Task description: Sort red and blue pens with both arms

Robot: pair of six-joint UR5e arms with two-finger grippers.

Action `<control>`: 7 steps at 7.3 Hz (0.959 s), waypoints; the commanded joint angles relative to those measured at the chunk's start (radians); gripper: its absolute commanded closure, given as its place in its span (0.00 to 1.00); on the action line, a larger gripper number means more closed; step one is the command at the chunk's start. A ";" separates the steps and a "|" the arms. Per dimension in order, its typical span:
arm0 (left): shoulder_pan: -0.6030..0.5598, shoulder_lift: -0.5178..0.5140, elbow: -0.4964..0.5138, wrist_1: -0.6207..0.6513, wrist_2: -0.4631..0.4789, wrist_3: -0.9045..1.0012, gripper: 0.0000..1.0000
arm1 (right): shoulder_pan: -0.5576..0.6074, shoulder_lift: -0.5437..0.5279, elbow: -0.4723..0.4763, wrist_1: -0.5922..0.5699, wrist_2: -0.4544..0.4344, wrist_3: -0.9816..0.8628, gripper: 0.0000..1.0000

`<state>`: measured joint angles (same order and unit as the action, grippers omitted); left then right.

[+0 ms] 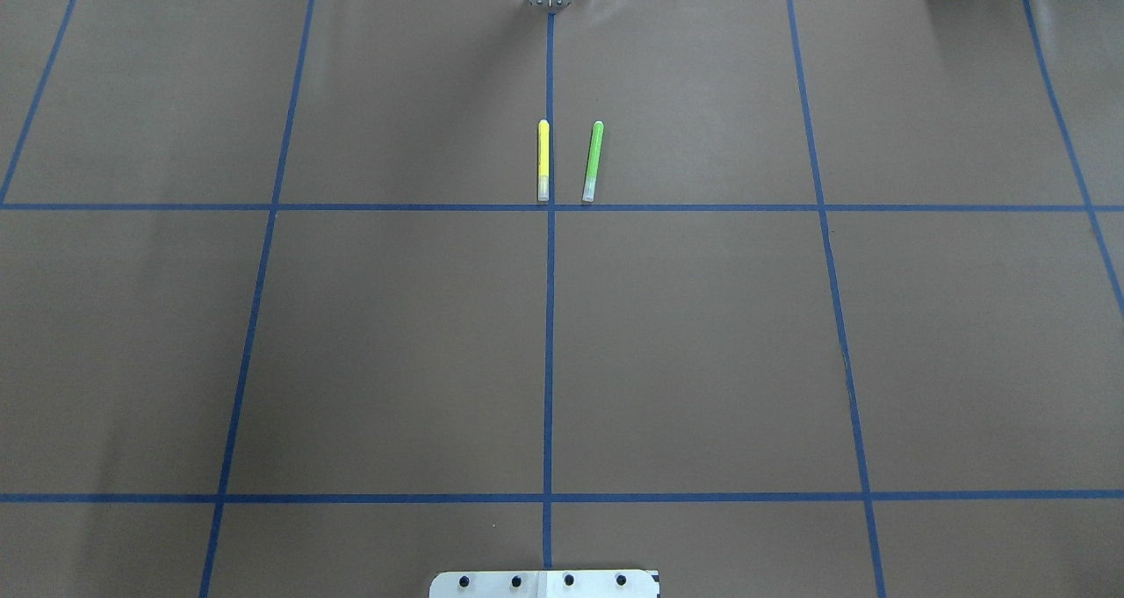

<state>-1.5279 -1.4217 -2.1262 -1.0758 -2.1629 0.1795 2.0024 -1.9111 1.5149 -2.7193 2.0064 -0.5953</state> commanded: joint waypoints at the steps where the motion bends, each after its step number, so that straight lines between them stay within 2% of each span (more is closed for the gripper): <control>1: 0.000 -0.003 0.002 0.011 0.000 0.002 1.00 | 0.004 0.027 0.002 0.086 0.000 0.031 0.01; 3: -0.003 -0.002 -0.006 0.028 0.002 0.002 1.00 | 0.004 0.034 0.010 0.360 0.002 0.183 0.01; 7: -0.006 0.015 0.035 0.030 0.005 0.003 1.00 | 0.001 0.043 -0.002 0.818 0.044 0.391 0.01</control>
<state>-1.5319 -1.4141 -2.1080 -1.0467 -2.1606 0.1825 2.0047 -1.8691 1.5170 -2.0474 2.0277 -0.2761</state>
